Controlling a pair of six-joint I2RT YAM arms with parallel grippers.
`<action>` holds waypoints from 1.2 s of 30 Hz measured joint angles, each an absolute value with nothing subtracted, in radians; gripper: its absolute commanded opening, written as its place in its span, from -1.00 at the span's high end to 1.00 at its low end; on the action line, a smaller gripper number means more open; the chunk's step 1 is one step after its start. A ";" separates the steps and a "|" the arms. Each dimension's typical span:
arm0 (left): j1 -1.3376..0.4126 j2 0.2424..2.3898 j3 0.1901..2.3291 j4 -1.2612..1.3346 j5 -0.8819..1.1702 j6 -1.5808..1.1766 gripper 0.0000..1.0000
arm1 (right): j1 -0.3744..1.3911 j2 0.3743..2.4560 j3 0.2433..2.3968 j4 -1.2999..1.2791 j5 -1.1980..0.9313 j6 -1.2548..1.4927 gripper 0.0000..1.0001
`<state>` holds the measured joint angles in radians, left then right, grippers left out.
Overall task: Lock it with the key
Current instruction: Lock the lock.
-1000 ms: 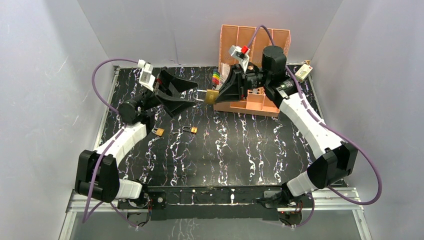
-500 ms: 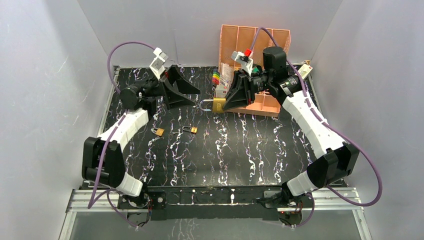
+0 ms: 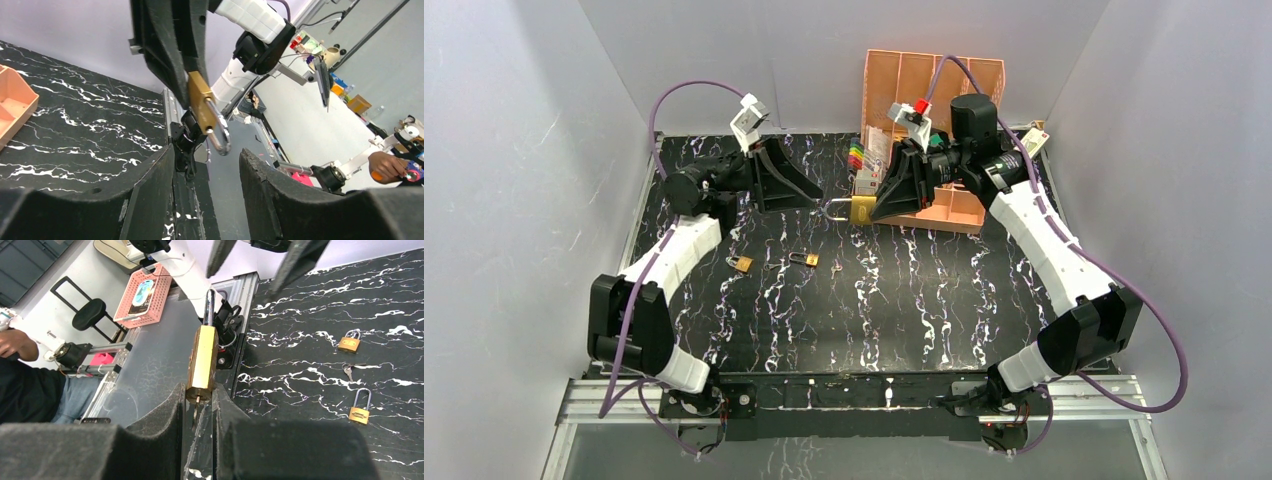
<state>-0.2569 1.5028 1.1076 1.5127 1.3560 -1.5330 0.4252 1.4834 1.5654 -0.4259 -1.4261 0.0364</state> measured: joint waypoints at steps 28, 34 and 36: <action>-0.350 1.489 1.113 1.510 1.376 -1.530 0.54 | 0.419 1.493 1.565 -0.428 -1.417 0.030 1.00; -0.351 1.489 1.113 1.503 1.372 -1.529 1.00 | 0.419 1.493 1.565 -0.427 -1.427 0.030 1.00; -0.352 1.489 1.113 1.503 1.368 -1.531 1.00 | 0.418 1.493 1.565 -0.426 -1.428 0.029 1.00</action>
<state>-0.3519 1.4891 1.1126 1.5028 1.3682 -1.5307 0.4183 1.4929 1.5654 -0.4263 -1.4284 0.0288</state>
